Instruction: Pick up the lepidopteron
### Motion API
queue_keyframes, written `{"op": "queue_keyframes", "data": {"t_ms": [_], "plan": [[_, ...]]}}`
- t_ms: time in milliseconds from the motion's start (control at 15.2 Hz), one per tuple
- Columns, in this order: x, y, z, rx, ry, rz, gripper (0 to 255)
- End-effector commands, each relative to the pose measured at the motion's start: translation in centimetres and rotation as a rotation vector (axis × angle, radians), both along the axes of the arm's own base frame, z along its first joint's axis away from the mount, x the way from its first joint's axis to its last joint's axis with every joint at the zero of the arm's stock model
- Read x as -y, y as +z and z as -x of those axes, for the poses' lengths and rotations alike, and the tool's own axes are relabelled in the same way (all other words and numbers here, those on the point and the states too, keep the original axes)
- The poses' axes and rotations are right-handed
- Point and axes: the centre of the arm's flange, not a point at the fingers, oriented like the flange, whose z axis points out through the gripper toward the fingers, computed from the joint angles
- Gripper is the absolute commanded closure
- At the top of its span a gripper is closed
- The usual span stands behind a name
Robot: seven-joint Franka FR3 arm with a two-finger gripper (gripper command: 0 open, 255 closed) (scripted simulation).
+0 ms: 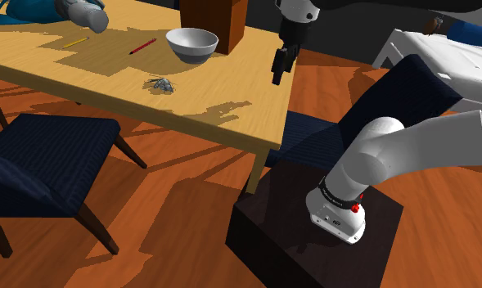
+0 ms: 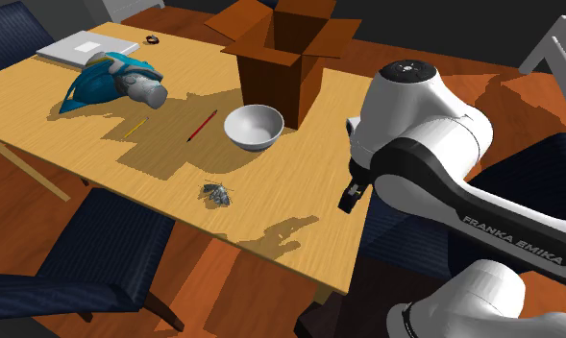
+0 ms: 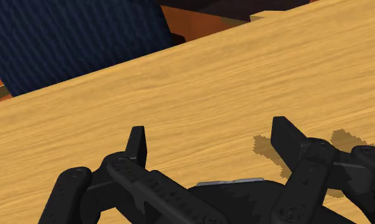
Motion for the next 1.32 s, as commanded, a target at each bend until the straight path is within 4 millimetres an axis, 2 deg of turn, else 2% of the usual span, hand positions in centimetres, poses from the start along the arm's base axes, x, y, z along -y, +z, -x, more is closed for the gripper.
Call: {"op": "queue_keyframes", "data": {"t_ms": [0, 1254], "plan": [[0.0, 0.0, 0.0, 0.000, 0.000, 0.000, 0], [-16.0, -3.1, -17.3, 0.074, -0.023, -0.047, 0]]}}
